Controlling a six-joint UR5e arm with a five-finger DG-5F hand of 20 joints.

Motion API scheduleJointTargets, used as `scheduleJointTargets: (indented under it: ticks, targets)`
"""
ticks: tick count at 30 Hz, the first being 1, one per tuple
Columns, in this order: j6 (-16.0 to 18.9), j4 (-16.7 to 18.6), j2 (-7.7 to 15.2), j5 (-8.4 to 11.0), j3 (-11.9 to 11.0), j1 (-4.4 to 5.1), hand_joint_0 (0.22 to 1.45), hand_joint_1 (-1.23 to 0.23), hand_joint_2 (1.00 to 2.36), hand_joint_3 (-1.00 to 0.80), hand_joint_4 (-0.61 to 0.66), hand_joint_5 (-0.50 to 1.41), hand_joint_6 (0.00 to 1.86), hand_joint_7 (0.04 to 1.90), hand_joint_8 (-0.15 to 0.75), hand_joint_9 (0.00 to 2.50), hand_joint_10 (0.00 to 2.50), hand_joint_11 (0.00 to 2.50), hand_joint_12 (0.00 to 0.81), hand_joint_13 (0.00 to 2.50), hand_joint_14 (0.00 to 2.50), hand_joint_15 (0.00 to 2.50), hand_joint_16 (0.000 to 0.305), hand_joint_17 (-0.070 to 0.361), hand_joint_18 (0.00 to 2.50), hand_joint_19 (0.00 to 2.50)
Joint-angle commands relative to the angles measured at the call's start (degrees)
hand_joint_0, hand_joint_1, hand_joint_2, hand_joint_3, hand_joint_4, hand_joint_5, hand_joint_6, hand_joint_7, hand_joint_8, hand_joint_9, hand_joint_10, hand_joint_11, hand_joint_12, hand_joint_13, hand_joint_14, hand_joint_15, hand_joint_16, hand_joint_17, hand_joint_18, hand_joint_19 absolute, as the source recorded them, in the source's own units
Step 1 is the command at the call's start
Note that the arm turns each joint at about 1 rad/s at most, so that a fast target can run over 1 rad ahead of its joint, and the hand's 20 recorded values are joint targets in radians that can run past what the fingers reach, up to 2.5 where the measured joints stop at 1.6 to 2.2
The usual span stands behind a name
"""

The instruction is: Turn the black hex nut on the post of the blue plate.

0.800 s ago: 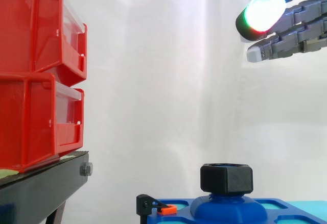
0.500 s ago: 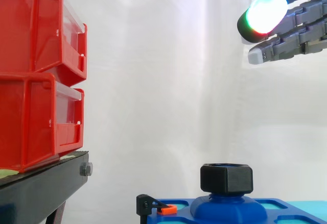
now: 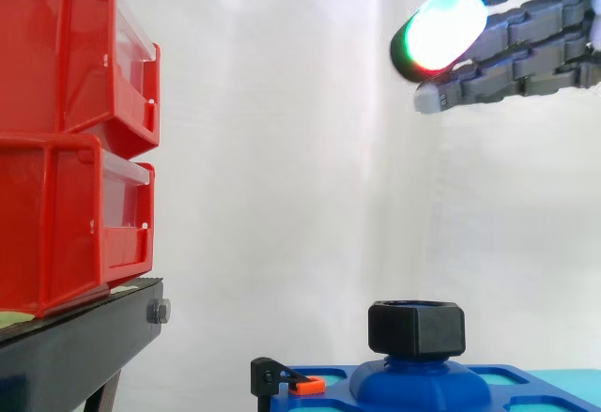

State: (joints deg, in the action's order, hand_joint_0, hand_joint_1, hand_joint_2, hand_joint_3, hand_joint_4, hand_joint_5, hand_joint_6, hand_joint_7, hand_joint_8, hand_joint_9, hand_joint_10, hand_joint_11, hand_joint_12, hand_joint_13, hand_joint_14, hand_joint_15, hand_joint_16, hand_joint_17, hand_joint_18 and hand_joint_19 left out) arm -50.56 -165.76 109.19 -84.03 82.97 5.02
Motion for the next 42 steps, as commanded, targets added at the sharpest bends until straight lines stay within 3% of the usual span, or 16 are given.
scheduleJointTargets:
  ticks: [1,5,10,15,19,27,42]
  targets:
    - [-5.87,1.14,3.4,1.76,-1.41,1.13,0.46,-0.45,1.0,-0.5,0.12,-0.25,0.5,0.69,0.176,0.17,0.0,0.0,0.297,0.1,0.0,0.0,0.046,0.104,0.0,0.0]
    - [-8.59,0.96,4.36,2.11,-2.72,1.74,0.46,-0.45,1.0,-0.5,0.12,-0.24,0.5,0.7,0.177,0.17,0.0,0.0,0.298,0.1,0.0,0.0,0.046,0.103,0.0,0.0]
    - [-12.37,1.23,7.18,5.19,-4.75,2.89,0.46,-0.44,1.0,-0.5,0.13,-0.24,0.5,0.7,0.182,0.18,0.0,0.0,0.3,0.11,0.0,0.0,0.046,0.103,0.0,0.0]
    - [-13.6,-0.97,9.64,3.96,-8.0,2.97,0.46,-0.44,1.0,-0.5,0.13,-0.24,0.5,0.7,0.182,0.18,0.0,0.0,0.3,0.11,0.0,0.0,0.046,0.103,0.0,0.0]
    - [-15.8,-2.91,10.96,4.14,-9.93,3.24,0.46,-0.44,1.0,-0.5,0.13,-0.24,0.5,0.7,0.182,0.19,0.0,0.0,0.301,0.11,0.0,0.0,0.046,0.103,0.0,0.0]
    - [-16.24,-0.62,12.01,4.31,-9.93,3.41,0.46,-0.42,1.0,-0.5,0.14,-0.23,0.5,0.71,0.185,0.19,0.0,0.0,0.303,0.11,0.0,0.0,0.046,0.103,0.0,0.0]
    - [-19.23,-0.8,12.01,5.28,-9.93,4.64,0.46,-0.4,1.0,-0.5,0.15,-0.22,0.5,0.72,0.19,0.21,0.0,0.0,0.304,0.11,0.0,0.0,0.045,0.102,0.0,0.0]
